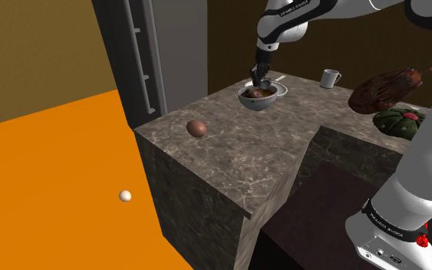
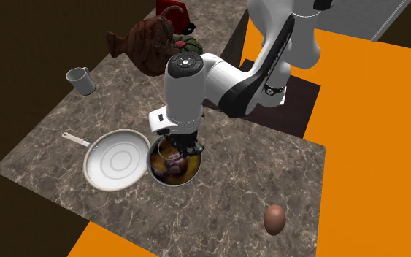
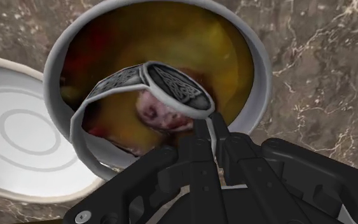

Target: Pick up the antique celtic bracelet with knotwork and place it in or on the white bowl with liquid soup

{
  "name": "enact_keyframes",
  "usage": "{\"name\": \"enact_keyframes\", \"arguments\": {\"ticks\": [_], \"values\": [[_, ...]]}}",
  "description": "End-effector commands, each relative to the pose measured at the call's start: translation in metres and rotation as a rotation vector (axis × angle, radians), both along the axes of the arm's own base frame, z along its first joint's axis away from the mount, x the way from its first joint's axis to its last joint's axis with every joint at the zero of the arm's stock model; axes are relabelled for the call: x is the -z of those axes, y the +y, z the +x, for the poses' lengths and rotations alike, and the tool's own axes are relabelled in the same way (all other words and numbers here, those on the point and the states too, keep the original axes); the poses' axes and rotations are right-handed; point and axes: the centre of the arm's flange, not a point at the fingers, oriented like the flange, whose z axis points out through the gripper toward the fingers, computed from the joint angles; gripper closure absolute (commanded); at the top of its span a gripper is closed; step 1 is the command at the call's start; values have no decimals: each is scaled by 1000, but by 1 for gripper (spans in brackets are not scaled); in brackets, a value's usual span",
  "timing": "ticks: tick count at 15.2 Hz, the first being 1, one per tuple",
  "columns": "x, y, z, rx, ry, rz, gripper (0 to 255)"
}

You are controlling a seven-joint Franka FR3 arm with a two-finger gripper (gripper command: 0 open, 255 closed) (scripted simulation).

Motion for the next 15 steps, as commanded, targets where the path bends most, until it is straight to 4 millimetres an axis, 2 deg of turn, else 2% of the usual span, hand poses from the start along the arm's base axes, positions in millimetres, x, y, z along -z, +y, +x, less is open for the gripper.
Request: {"name": "enact_keyframes", "arguments": {"ticks": [1, 6, 13, 14, 15], "values": [[11, 0, -1, 0, 0, 0, 255], [35, 0, -1, 0, 0, 0, 255], [35, 0, -1, 0, 0, 0, 255], [35, 0, -1, 0, 0, 0, 0], [34, 0, -1, 0, 0, 0, 0]]}}
